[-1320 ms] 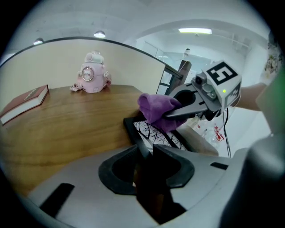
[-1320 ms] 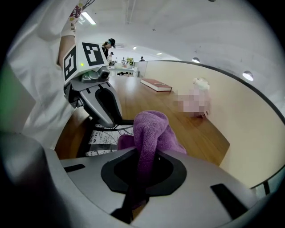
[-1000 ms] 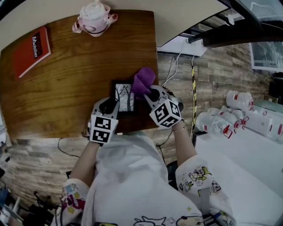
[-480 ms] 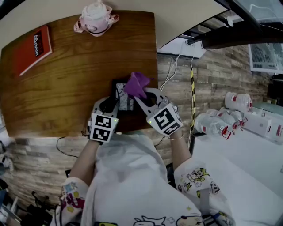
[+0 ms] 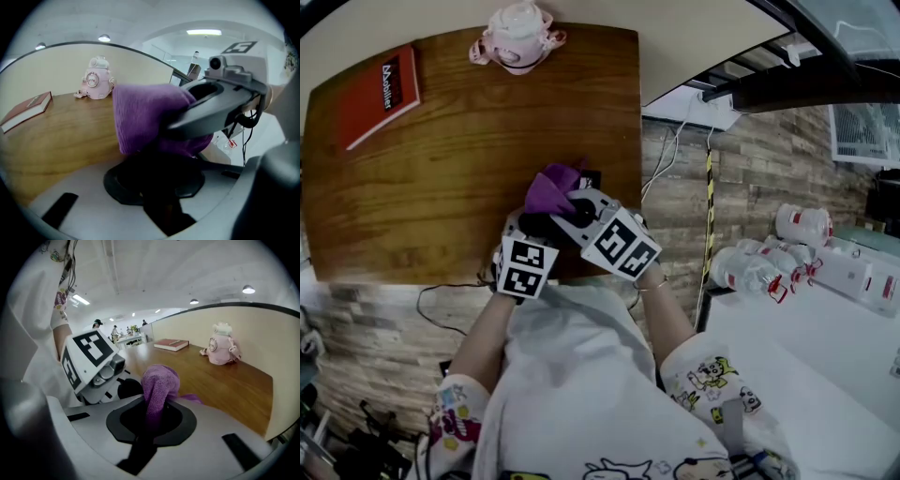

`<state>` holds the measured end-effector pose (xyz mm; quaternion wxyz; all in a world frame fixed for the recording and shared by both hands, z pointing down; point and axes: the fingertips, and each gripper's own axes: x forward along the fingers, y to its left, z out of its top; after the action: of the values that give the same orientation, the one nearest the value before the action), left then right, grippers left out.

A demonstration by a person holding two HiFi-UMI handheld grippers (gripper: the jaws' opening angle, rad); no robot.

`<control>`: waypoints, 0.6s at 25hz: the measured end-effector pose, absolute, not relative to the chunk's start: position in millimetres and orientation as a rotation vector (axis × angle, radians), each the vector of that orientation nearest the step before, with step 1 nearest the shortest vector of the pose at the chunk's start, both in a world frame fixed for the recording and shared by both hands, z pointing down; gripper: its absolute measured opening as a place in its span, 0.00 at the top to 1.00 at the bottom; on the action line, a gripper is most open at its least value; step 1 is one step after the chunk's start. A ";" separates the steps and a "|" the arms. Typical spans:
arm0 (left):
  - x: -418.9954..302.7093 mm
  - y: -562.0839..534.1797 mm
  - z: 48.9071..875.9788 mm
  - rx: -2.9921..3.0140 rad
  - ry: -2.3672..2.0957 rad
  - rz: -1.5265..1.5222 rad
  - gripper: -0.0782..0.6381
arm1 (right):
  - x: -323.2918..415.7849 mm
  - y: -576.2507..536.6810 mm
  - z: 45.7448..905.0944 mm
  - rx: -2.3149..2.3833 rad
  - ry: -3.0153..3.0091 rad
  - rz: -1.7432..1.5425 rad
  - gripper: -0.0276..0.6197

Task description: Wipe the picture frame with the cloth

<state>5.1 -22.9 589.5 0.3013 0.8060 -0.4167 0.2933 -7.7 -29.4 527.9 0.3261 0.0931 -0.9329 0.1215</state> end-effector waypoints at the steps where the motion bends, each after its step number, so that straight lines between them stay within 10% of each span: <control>1: 4.9 -23.1 589.9 2.140 -1.107 0.778 0.74 | -8.8 -28.0 537.9 0.224 -2.410 0.317 0.92; 15: 4.6 -23.4 590.3 2.140 -1.108 0.776 0.74 | -9.5 -42.3 576.5 0.225 -2.226 0.594 0.92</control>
<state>4.6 -23.4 590.3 0.3003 0.8063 -0.4175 0.2923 -9.5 -42.3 576.5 0.4018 0.0889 -0.8806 0.2349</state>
